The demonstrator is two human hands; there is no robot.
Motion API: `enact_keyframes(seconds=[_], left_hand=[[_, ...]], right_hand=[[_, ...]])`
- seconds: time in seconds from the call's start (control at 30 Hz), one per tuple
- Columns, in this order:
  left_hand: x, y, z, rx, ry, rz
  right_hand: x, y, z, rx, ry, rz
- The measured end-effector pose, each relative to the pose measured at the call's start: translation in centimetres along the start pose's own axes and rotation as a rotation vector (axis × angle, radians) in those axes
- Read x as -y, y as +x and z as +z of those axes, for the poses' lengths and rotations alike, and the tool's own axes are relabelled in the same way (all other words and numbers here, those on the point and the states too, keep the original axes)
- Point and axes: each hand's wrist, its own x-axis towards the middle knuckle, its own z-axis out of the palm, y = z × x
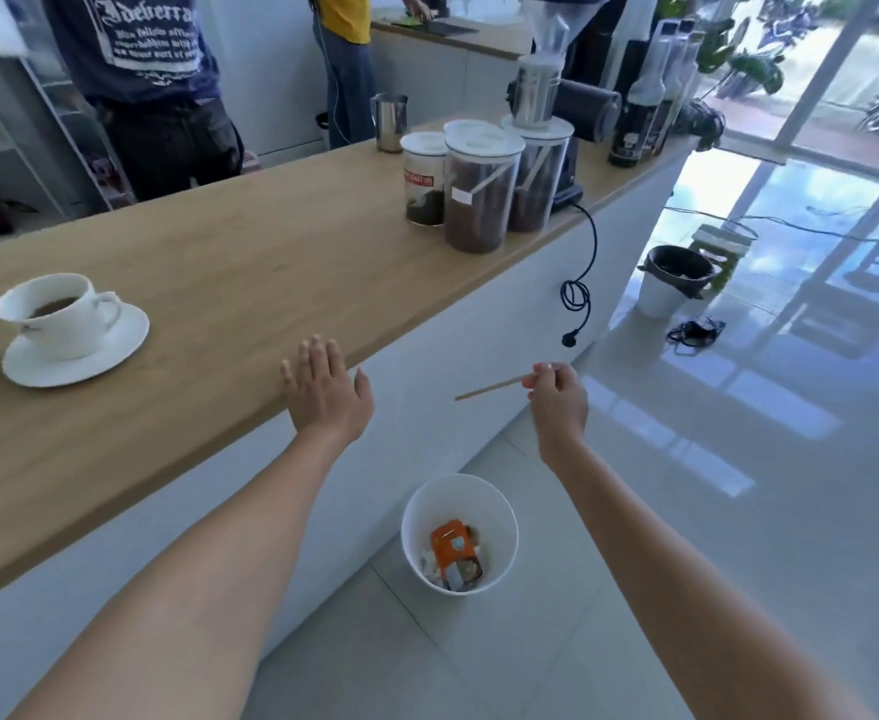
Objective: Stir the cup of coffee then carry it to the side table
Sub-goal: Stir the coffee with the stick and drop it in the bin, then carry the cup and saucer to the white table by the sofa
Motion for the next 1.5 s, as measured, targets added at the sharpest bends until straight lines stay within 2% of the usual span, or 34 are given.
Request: enact_keyframes(seconds=[0.17, 0.33, 0.47, 0.57, 0.73, 0.83, 1.03, 1.2, 1.37, 1.5], left_hand=[[0.8, -0.1, 1.0, -0.039, 0.002, 0.006], [1.1, -0.3, 2.0, -0.099, 0.019, 0.025], [1.1, -0.2, 2.4, -0.14, 0.028, 0.033], [1.1, -0.2, 2.8, -0.156, 0.025, 0.039], [1.4, -0.1, 3.4, -0.162, 0.027, 0.055], [1.5, 0.0, 3.5, -0.161, 0.03, 0.061], [1.6, 0.0, 3.4, -0.121, 0.039, 0.066], [1.5, 0.5, 2.0, 0.032, 0.007, 0.04], [2.9, 0.9, -1.5, 0.091, -0.088, 0.052], [6.1, 0.7, -4.2, 0.041, -0.058, 0.024]], right_hand=[[-3.5, 0.1, 0.5, 0.035, -0.285, -0.079], [-7.1, -0.3, 1.7, 0.154, -0.53, -0.123], [-9.4, -0.3, 3.2, 0.332, -0.666, -0.083], [-11.3, -0.1, 3.6, 0.454, -0.764, 0.024], [-13.9, -0.1, 2.3, 0.391, -0.787, 0.176], [-14.4, -0.3, 1.5, 0.354, -0.801, 0.174], [-13.7, -0.6, 0.8, 0.445, -0.973, -0.072], [-10.5, -1.1, 2.1, 0.443, -1.169, -0.34], [-4.6, -2.0, 5.8, 0.434, -1.187, -0.527], [0.1, -3.4, 9.4, 0.437, -1.143, -0.635]])
